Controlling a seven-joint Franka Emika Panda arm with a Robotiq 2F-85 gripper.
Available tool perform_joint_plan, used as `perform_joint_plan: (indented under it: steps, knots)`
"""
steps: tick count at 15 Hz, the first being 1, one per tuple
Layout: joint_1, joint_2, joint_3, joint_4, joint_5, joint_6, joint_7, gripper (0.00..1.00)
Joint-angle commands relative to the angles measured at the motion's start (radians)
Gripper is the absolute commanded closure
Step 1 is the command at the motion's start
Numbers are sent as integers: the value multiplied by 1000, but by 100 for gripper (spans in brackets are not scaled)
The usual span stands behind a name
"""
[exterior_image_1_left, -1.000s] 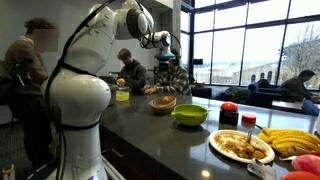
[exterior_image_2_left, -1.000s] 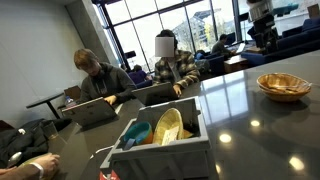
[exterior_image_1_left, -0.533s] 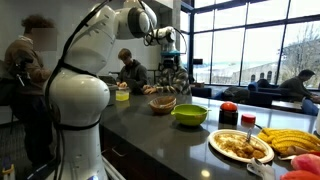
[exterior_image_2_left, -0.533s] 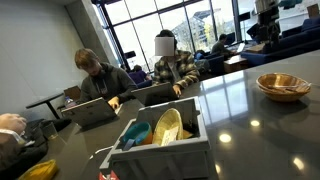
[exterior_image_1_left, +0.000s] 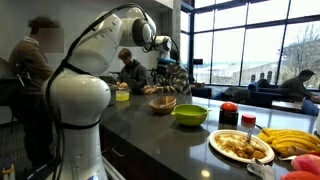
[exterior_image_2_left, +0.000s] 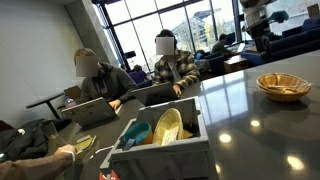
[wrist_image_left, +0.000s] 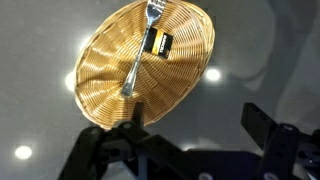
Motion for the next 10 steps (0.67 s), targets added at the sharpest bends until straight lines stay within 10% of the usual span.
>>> perform_joint_plan:
  steps: [1, 10]
  knots:
    - [8, 93, 3, 101, 23, -66, 10, 0]
    - [-20, 118, 16, 137, 137, -101, 72, 0]
